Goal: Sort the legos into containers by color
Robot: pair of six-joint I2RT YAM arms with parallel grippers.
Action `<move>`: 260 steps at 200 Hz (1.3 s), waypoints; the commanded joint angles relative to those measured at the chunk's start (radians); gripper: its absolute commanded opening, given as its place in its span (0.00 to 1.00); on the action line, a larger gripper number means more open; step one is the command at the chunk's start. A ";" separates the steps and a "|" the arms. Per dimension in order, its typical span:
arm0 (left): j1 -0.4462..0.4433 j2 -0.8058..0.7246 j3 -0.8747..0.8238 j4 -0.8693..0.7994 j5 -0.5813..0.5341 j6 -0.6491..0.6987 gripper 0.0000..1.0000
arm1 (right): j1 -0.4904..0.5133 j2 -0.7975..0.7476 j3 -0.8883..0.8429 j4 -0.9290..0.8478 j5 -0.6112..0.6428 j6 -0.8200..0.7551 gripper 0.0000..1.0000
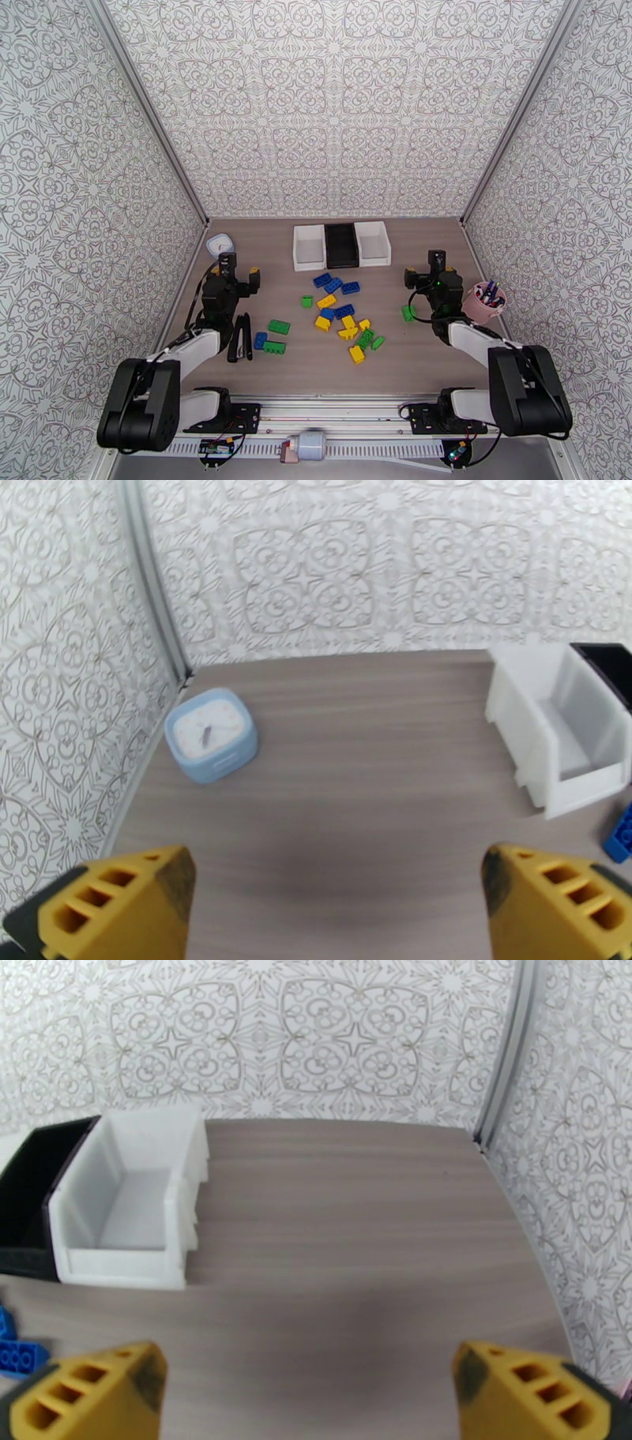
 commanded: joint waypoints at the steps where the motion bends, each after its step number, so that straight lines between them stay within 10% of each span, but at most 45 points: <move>1: -0.084 -0.081 0.022 -0.214 0.094 0.085 1.00 | 0.038 -0.066 0.077 -0.269 0.090 0.066 1.00; 106: -0.402 -0.101 0.040 -0.287 0.538 0.228 1.00 | 0.193 0.057 0.439 -1.190 0.036 0.309 1.00; 202: -0.513 0.089 0.140 -0.281 0.616 0.285 1.00 | 0.193 0.355 0.575 -1.354 -0.057 0.174 0.97; 260: -0.518 0.090 0.128 -0.259 0.582 0.267 1.00 | 0.190 0.410 0.592 -1.351 -0.044 0.139 0.70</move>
